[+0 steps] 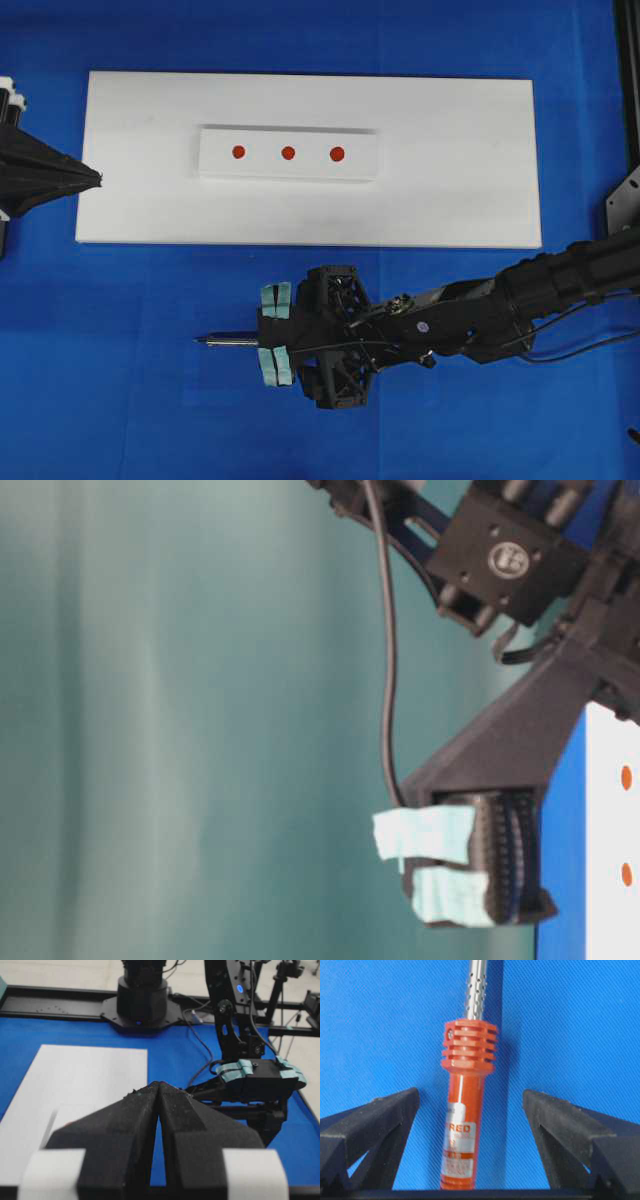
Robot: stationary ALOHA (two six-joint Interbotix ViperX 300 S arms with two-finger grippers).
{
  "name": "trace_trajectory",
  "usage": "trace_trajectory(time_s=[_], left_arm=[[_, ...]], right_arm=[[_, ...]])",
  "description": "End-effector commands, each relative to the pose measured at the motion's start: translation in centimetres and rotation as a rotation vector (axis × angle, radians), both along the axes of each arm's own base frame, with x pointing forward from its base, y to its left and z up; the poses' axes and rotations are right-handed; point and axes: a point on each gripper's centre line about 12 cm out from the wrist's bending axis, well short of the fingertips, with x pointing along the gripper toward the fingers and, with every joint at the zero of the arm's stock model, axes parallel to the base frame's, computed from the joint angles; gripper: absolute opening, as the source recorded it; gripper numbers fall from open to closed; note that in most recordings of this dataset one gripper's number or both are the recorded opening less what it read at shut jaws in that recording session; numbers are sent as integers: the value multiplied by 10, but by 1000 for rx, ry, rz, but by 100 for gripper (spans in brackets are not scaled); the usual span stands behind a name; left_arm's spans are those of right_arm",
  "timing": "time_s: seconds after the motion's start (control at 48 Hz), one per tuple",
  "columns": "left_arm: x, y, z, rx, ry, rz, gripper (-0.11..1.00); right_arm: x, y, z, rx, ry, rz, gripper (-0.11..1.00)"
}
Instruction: Touch the tip of the soldering iron to the mark.
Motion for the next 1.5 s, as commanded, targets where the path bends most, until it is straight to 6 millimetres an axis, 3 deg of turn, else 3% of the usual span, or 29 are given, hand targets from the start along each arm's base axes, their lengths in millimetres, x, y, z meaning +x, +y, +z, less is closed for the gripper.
trace_trajectory(time_s=[0.0,0.271,0.479,0.812,1.333,1.479], left_arm=[[2,0,4,1,-11,-2,0],[1,0,5,-1,-14,-2,0],[1,0,5,-1,-14,-2,0],[1,0,5,-5,-12,-2,0],[1,0,4,-5,-11,-2,0],[1,0,4,-5,-6,-2,0]], right_arm=[[3,-1,38,13,-62,-10,88],[-13,-5,105,-14,-82,-47,88],[-28,-4,140,-27,-83,-64,88],[-26,-26,142,-56,-68,-104,88],[-13,-127,147,-157,-74,-197,87],[-13,-140,149,-166,-85,-206,87]])
